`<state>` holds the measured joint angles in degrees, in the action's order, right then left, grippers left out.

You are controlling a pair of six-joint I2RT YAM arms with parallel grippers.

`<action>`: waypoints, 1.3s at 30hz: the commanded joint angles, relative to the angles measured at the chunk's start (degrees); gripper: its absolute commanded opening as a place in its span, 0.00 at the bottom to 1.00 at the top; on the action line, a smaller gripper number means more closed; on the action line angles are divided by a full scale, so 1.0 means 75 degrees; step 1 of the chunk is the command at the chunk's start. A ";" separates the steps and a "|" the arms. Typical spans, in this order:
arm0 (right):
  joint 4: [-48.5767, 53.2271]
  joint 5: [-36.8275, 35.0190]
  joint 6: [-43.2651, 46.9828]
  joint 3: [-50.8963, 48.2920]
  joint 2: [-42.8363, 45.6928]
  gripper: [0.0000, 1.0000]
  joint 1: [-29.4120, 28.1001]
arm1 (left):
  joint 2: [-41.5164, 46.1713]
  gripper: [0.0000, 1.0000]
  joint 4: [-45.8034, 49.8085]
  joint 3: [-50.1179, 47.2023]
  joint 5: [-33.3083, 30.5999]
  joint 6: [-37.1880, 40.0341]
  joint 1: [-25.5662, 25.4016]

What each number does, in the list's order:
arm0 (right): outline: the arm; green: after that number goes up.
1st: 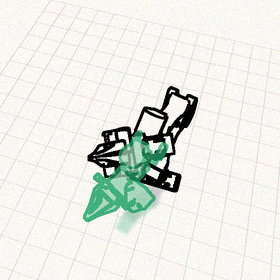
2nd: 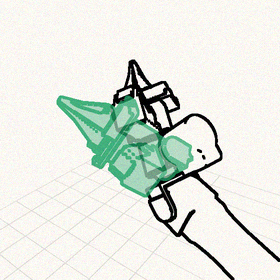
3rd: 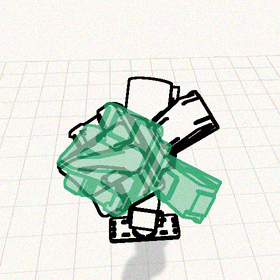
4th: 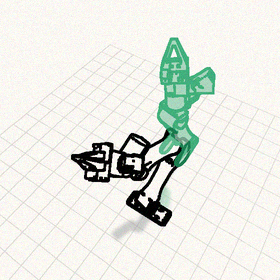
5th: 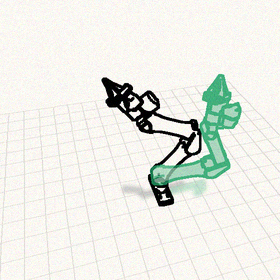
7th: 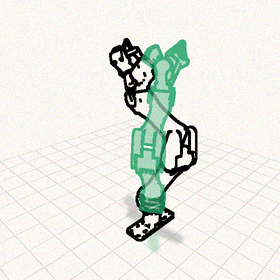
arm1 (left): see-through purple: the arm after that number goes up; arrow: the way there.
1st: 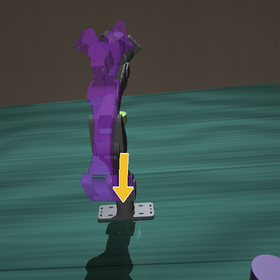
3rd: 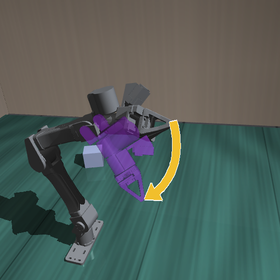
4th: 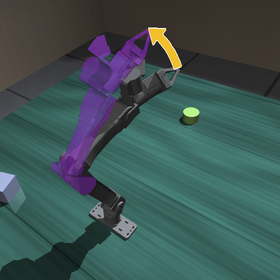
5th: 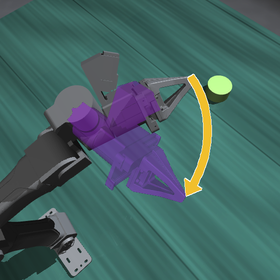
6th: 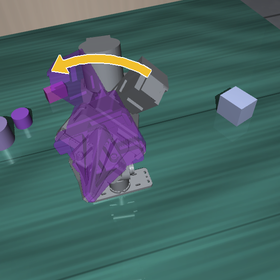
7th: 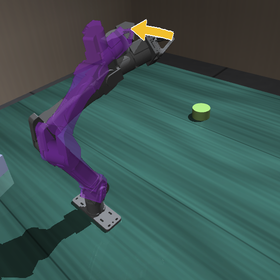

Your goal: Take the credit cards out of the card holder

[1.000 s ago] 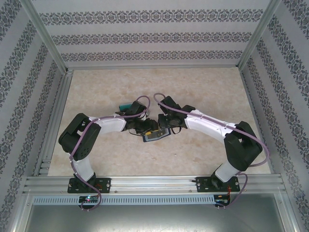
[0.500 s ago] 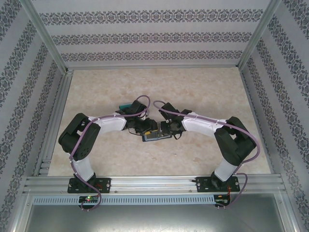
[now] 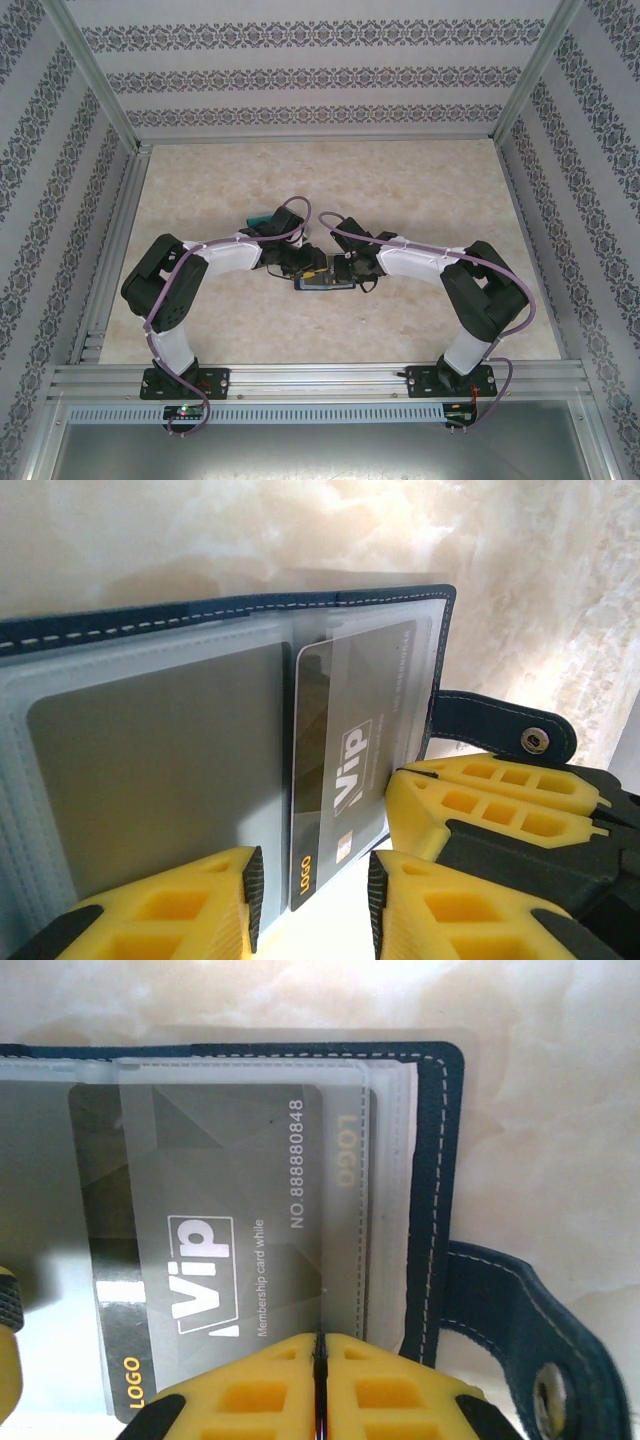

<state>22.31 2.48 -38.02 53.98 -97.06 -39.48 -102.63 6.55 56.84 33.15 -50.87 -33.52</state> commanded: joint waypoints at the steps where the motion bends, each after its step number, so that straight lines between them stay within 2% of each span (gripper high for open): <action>1: -0.0087 0.0091 -0.0169 -0.0107 -0.0161 0.11 0.0038 | 0.0210 0.36 0.0300 0.0208 -0.0304 0.0074 0.0001; 4: -0.0081 0.0073 -0.0164 -0.0122 -0.0127 0.11 0.0036 | 0.0654 0.37 0.0608 0.0206 -0.0723 0.0293 0.0004; 8: -0.0152 0.0137 -0.0187 -0.0134 -0.0166 0.11 0.0032 | 0.0558 0.36 0.0543 0.0356 -0.0310 0.0353 0.0003; 12: -0.0171 0.0162 -0.0216 -0.0113 -0.0196 0.11 0.0026 | 0.0356 0.34 -0.0140 0.0125 -0.0025 -0.0056 0.0004; 19: -0.0156 0.0144 -0.0228 -0.0142 -0.0138 0.11 0.0025 | -0.0040 0.33 -0.0184 0.0044 -0.0026 -0.0058 0.0002; 22: -0.0160 0.0153 -0.0238 -0.0144 -0.0137 0.11 0.0015 | -0.0191 0.29 -0.0330 -0.0027 0.0069 -0.0109 0.0004; 36: -0.0170 0.0173 -0.0237 -0.0120 -0.0173 0.11 0.0012 | -0.0505 0.29 -0.0613 -0.0190 0.0185 -0.0167 0.0004; 39: -0.0155 0.0173 -0.0251 -0.0116 -0.0184 0.11 0.0014 | -0.0525 0.25 -0.0631 -0.0173 0.0209 -0.0156 0.0004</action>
<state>20.73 3.11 -39.07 53.82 -97.34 -39.48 -105.21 2.81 56.23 34.15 -51.59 -33.52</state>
